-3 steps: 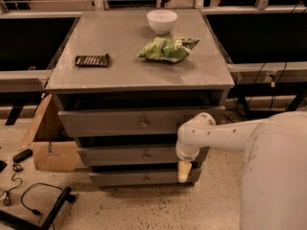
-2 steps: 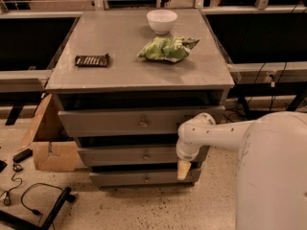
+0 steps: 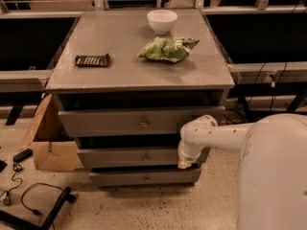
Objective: Open middle drawer
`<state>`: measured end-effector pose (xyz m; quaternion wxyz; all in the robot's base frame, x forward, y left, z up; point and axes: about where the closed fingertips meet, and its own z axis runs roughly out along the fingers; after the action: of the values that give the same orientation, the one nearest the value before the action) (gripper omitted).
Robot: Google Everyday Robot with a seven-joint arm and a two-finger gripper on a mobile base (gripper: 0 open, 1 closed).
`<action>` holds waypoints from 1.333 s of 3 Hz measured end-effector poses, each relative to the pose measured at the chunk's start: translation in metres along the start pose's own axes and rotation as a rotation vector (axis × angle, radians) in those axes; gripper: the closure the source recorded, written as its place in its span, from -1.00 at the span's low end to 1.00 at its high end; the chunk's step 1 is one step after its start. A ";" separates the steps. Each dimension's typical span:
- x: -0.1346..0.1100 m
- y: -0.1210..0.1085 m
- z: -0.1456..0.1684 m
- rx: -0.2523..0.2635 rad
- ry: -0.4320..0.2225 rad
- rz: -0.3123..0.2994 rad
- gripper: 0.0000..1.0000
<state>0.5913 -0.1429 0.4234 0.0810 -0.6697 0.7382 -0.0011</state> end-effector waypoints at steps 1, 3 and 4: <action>-0.001 -0.002 -0.005 0.000 0.000 0.000 0.68; -0.002 -0.003 -0.016 0.000 0.000 0.000 1.00; 0.009 0.015 -0.016 -0.030 0.014 0.021 1.00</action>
Offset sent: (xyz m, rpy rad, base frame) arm -0.1735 -0.1265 0.0114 -0.2072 0.2481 -0.1733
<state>0.5740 -0.1521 0.4364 0.0659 -0.6629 0.7458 0.0060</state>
